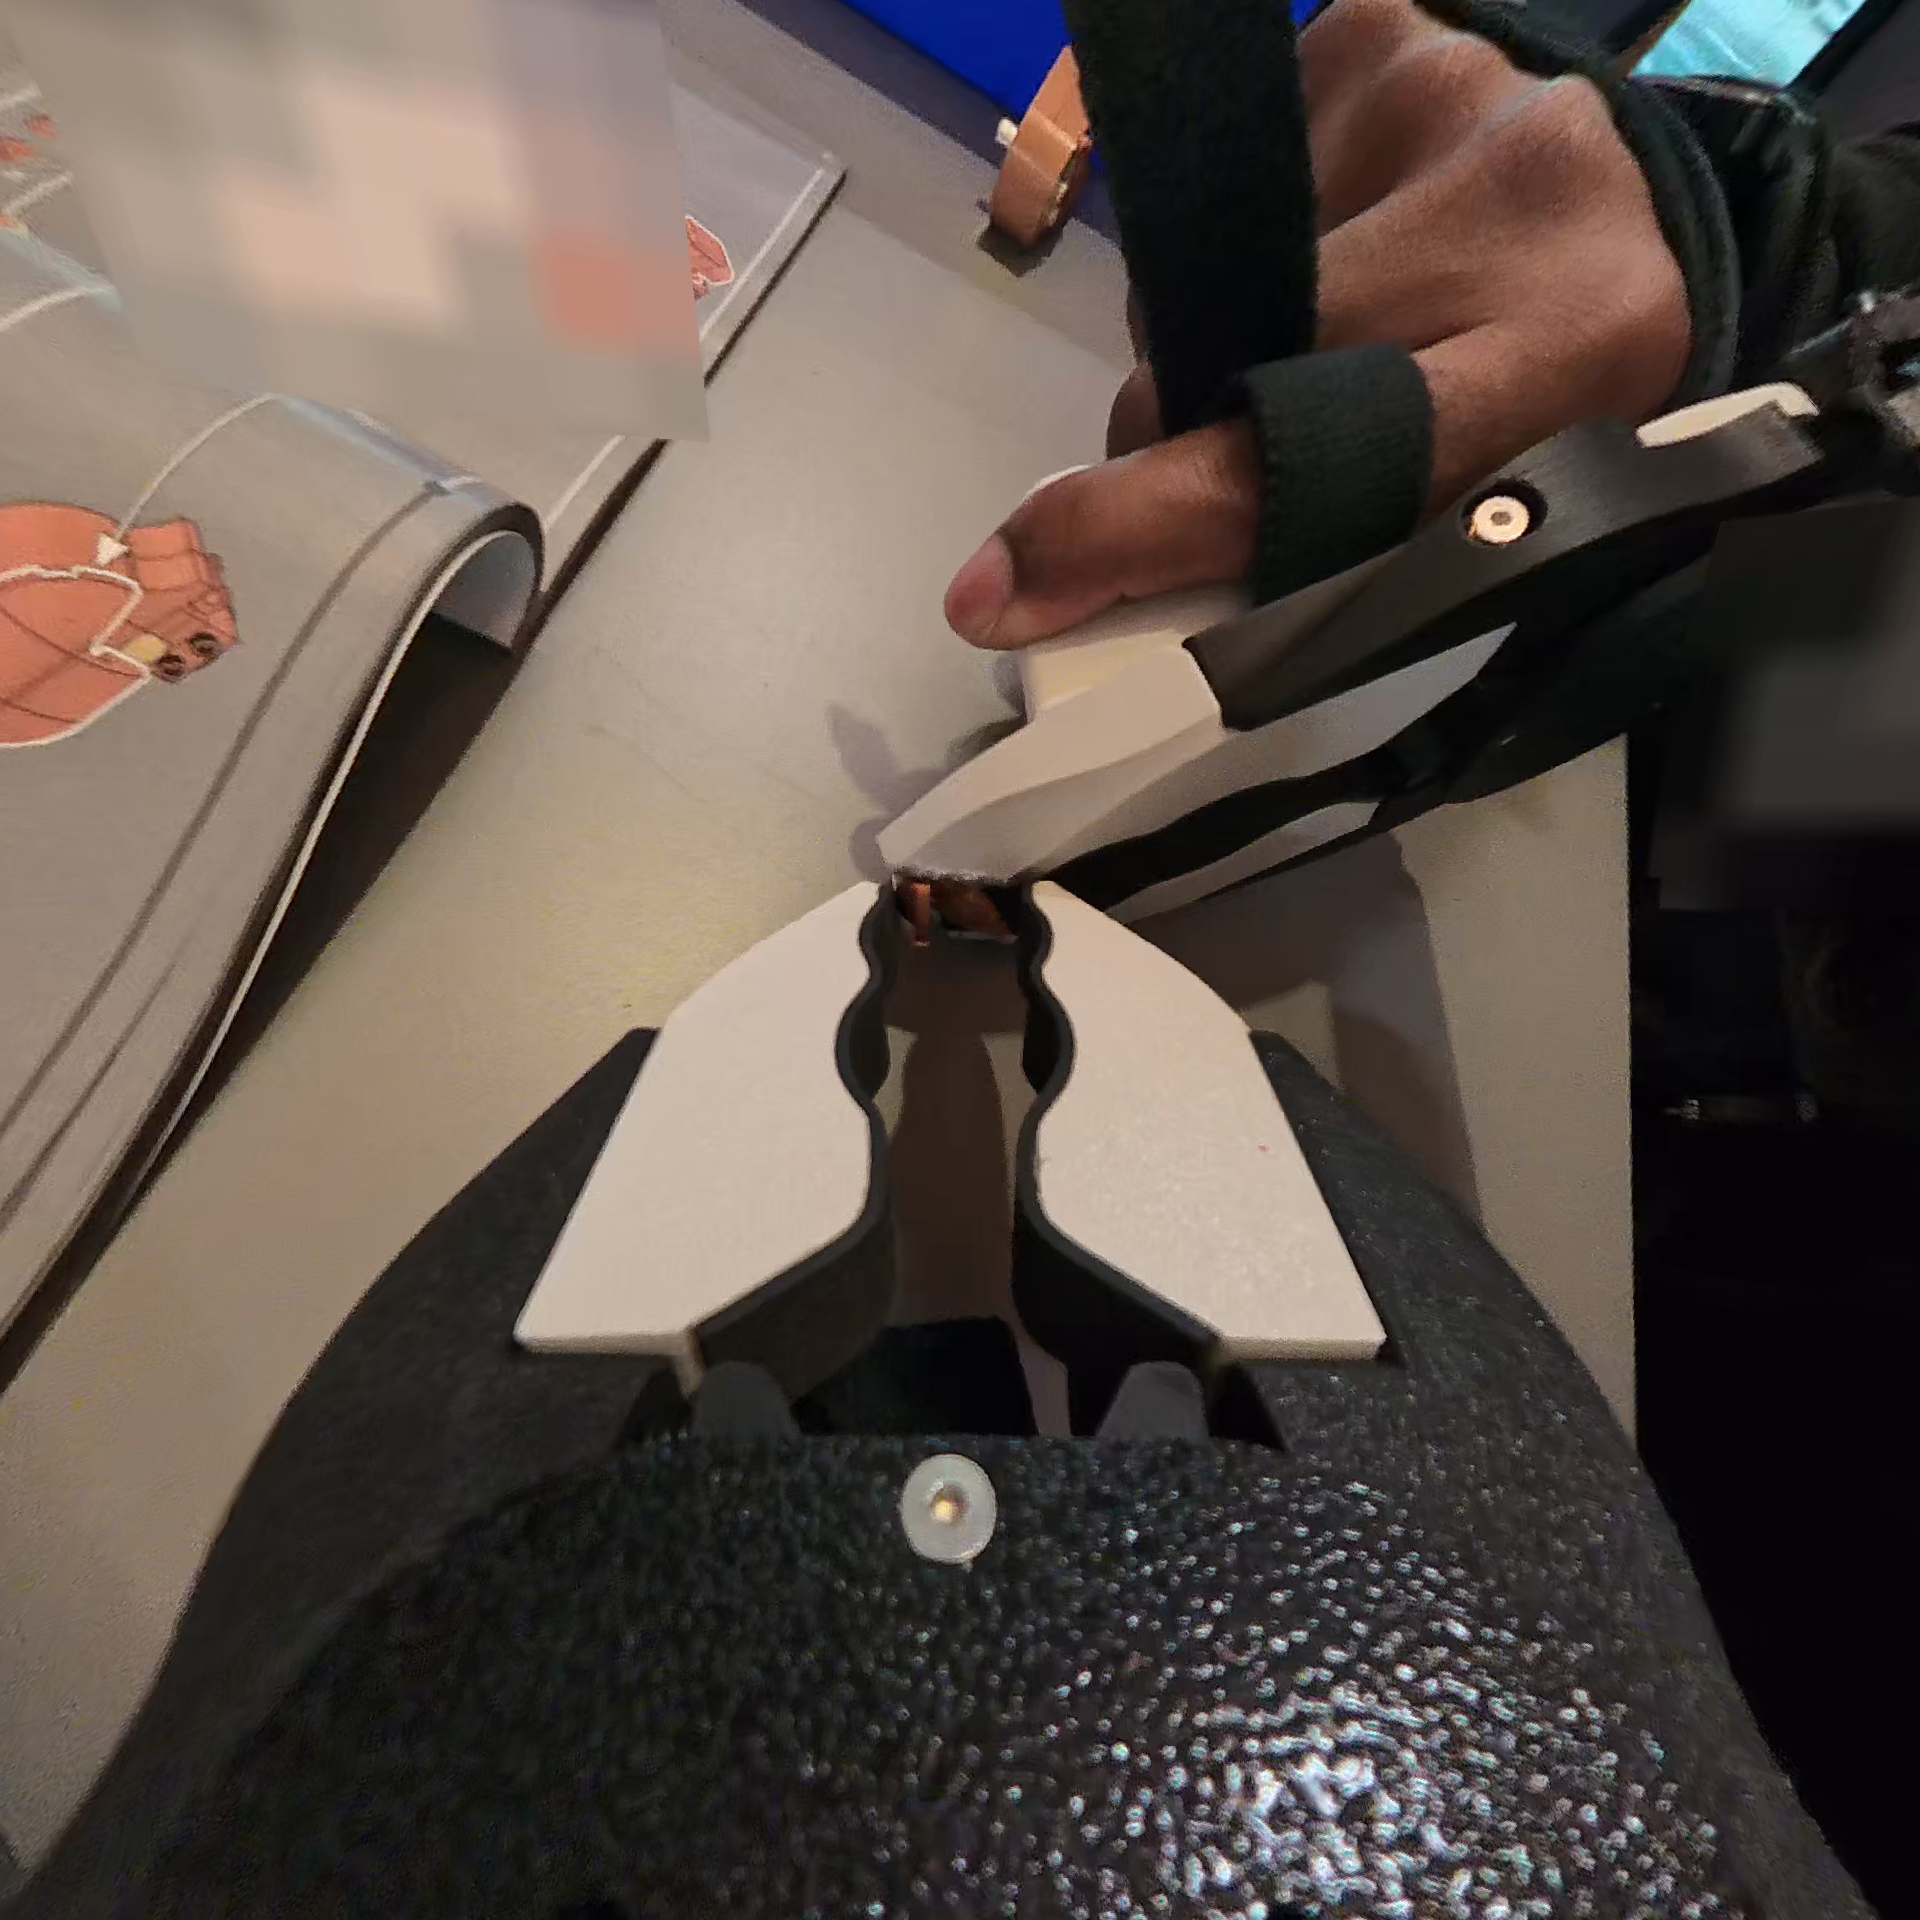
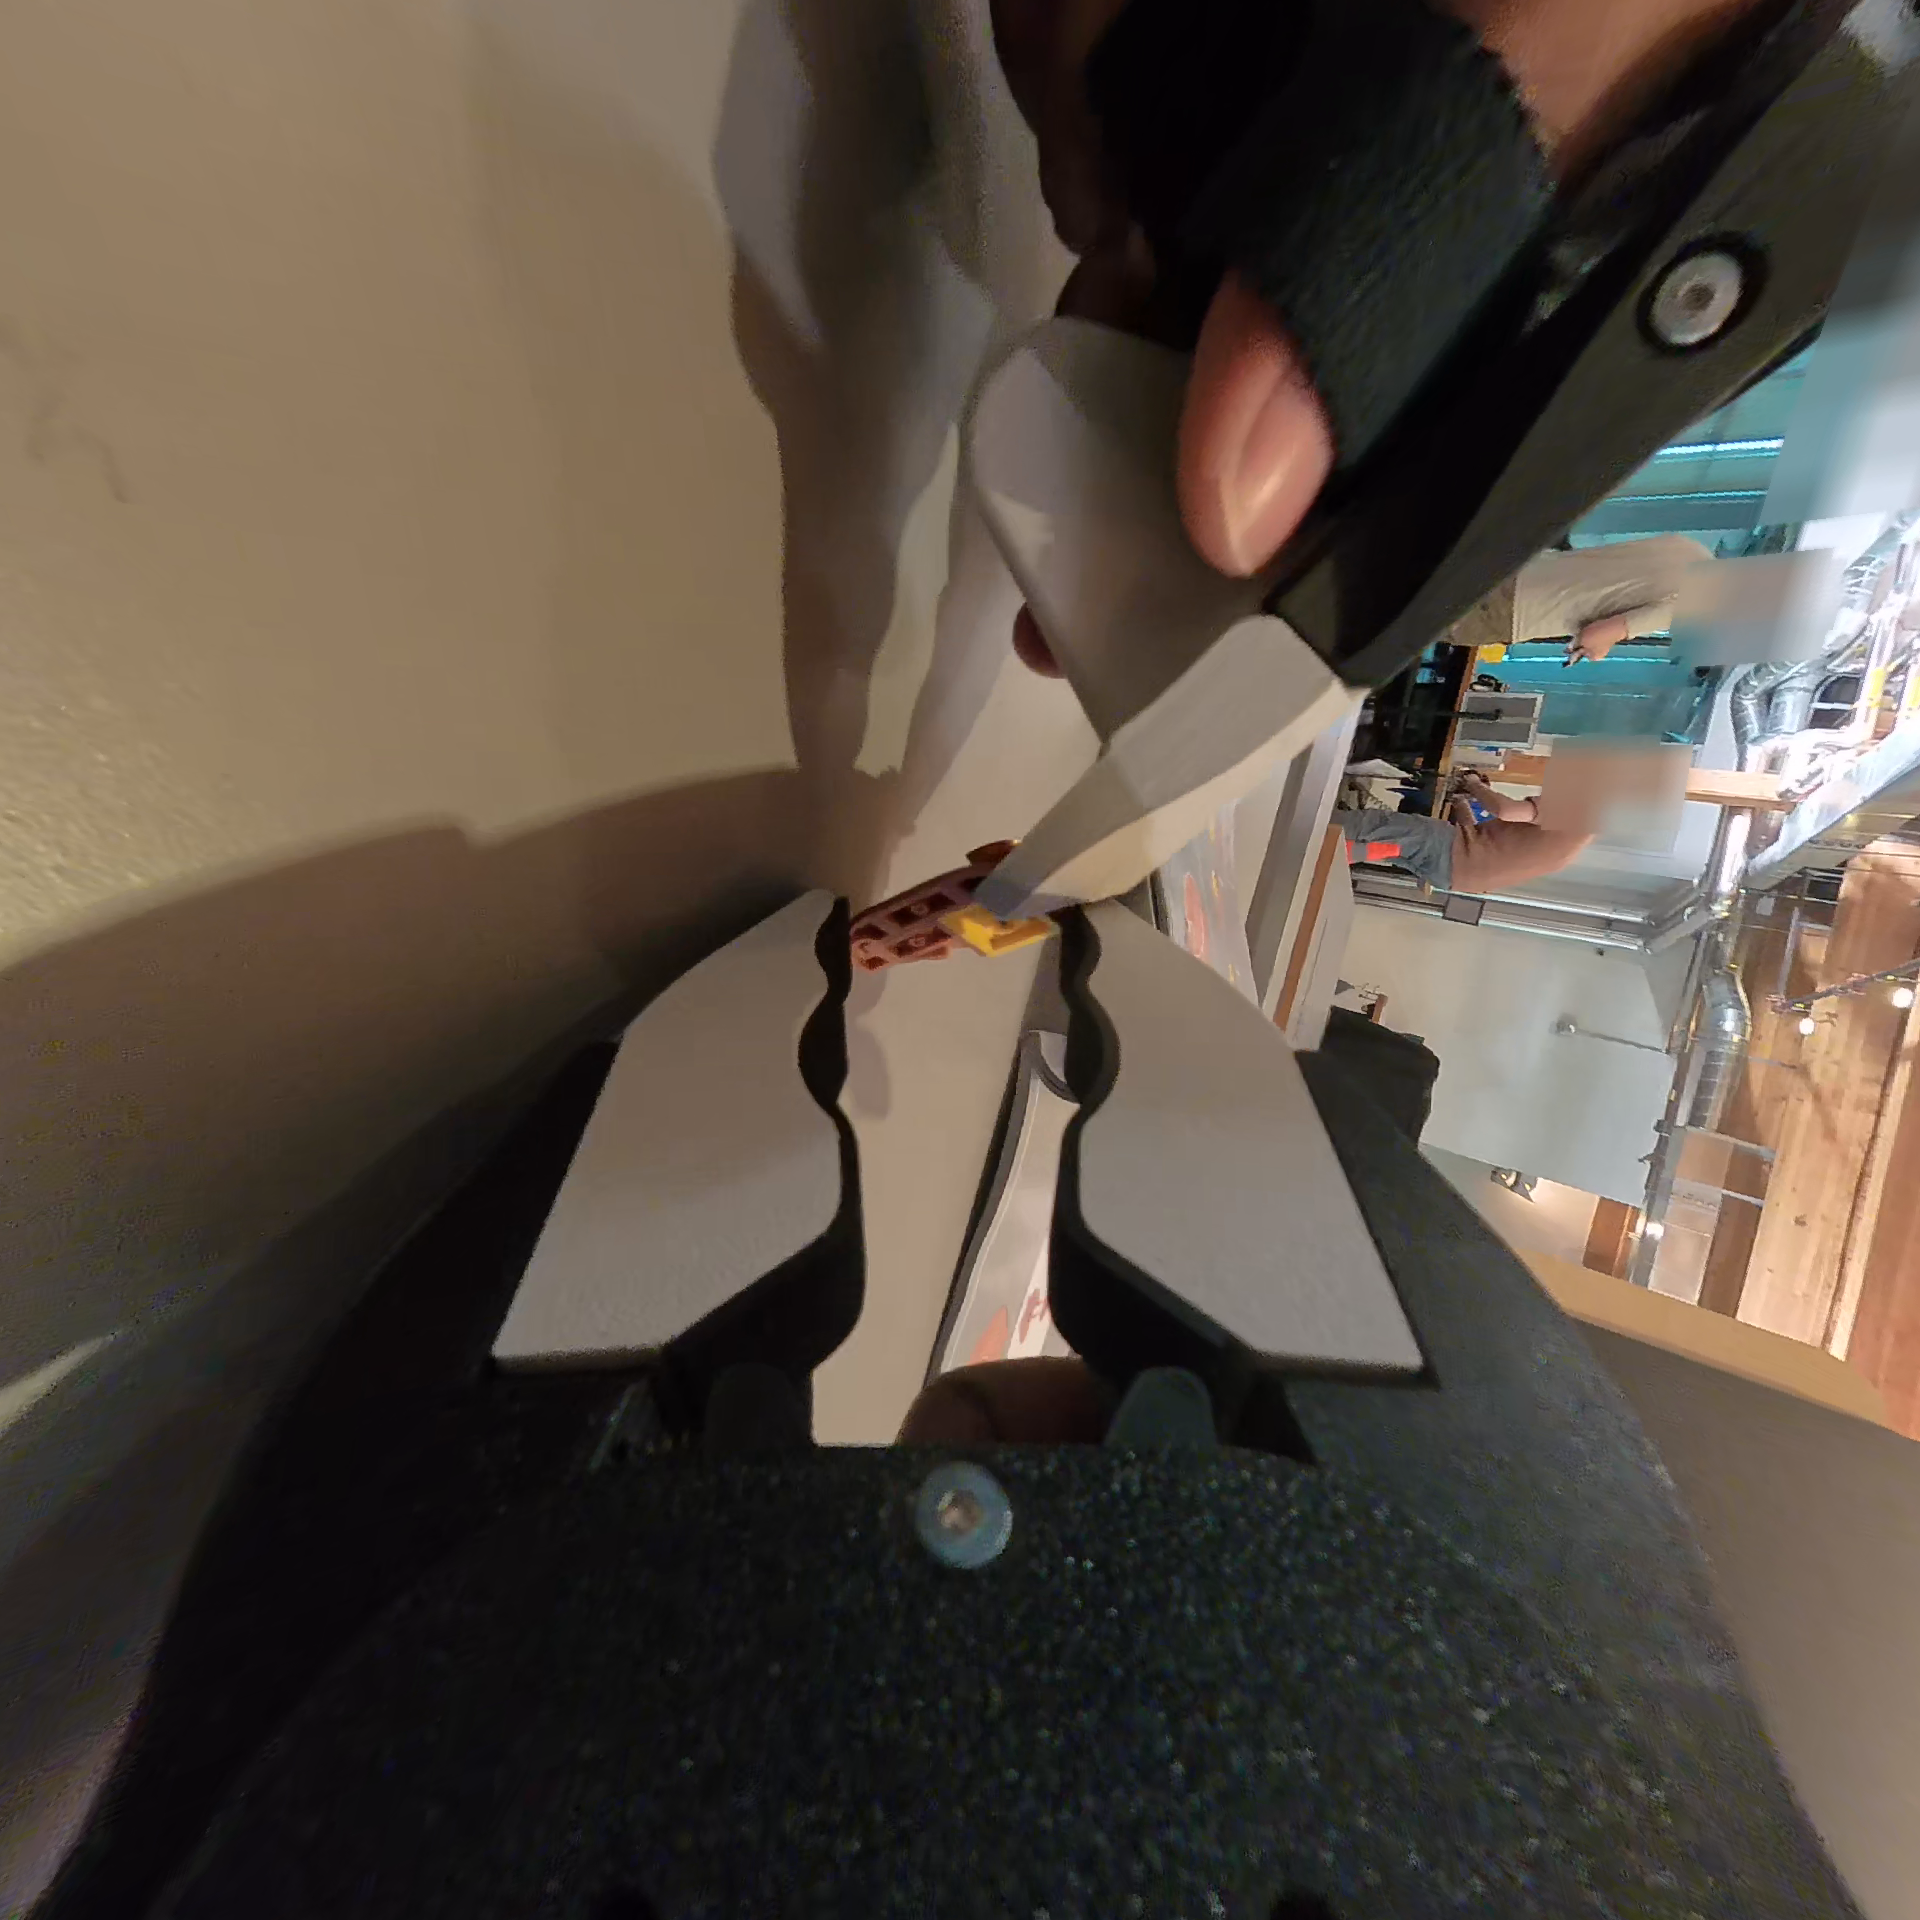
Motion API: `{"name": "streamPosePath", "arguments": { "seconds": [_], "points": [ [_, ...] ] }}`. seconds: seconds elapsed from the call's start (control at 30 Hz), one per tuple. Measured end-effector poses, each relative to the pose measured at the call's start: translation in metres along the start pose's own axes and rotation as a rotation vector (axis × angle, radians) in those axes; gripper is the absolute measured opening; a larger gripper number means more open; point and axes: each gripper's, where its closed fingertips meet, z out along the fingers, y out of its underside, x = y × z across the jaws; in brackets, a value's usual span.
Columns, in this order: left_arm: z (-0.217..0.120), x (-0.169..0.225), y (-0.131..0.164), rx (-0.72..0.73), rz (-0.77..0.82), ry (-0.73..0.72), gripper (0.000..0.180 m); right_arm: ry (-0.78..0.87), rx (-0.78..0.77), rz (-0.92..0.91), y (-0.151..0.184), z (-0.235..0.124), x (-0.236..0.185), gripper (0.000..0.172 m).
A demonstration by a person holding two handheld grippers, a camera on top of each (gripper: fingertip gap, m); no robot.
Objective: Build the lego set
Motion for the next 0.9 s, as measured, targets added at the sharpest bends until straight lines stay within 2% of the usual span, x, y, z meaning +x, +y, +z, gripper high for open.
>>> {"name": "streamPosePath", "arguments": {
  "seconds": [0.17,0.37,0.63,0.73,0.9],
  "points": [
    [-0.002,-0.011,0.002,-0.007,0.021,-0.07,0.01,0.022,-0.01,-0.001,0.003,0.001,0.002,0.039],
    [0.0,-0.012,-0.001,0.029,0.037,-0.046,0.01,0.025,0.032,0.05,0.006,-0.003,0.004,0.039],
    [-0.001,-0.009,-0.008,0.071,0.157,-0.052,0.009,-0.133,0.23,0.575,0.018,-0.024,0.015,0.035],
    [0.0,-0.008,-0.014,0.112,0.214,-0.056,0.009,-0.223,0.324,0.803,0.018,-0.028,0.013,0.04],
    [-0.007,0.002,-0.034,0.264,0.312,-0.032,0.009,-0.184,0.496,1.01,0.017,-0.038,0.024,0.037]
  ]
}}
